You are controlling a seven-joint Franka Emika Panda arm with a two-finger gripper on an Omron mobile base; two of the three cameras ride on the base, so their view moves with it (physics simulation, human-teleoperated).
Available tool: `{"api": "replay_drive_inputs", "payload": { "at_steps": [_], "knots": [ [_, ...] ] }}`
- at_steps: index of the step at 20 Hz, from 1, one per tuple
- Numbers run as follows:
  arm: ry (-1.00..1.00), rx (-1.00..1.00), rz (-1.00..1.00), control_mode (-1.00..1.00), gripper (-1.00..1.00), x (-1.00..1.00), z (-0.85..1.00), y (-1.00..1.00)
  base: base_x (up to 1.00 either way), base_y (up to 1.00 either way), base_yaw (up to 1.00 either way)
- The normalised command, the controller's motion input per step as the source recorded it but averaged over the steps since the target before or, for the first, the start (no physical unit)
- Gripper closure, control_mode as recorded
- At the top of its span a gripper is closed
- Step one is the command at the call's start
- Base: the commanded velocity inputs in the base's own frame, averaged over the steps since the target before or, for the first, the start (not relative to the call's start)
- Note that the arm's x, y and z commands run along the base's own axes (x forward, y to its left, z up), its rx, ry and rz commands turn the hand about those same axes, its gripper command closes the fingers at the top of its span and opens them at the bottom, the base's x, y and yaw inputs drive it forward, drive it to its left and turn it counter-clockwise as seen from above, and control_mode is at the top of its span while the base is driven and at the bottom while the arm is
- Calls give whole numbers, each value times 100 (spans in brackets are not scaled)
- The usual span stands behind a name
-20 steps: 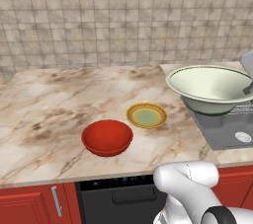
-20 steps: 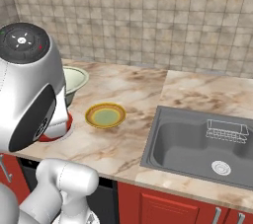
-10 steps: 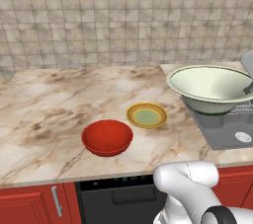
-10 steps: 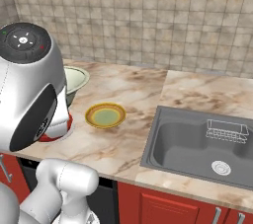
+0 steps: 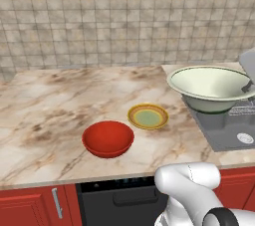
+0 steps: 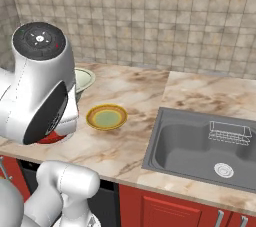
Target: Move the bowls from the cabinet to the plates on the dining table.
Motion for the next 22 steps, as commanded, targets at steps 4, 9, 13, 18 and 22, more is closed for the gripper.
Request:
{"api": "replay_drive_inputs", "payload": {
  "at_steps": [4,9,13,18,22],
  "knots": [
    [5,-4,0,-100,100,91,-42,-52,0,0,0],
    [3,-7,1,-100,100,68,-40,-18,0,0,0],
    [0,-5,1,-100,100,66,-22,-3,0,0,0],
    [0,0,0,-100,100,72,-25,0,0,0,0],
    [2,0,0,-100,100,85,-42,0,0,0,0]
  ]
}}
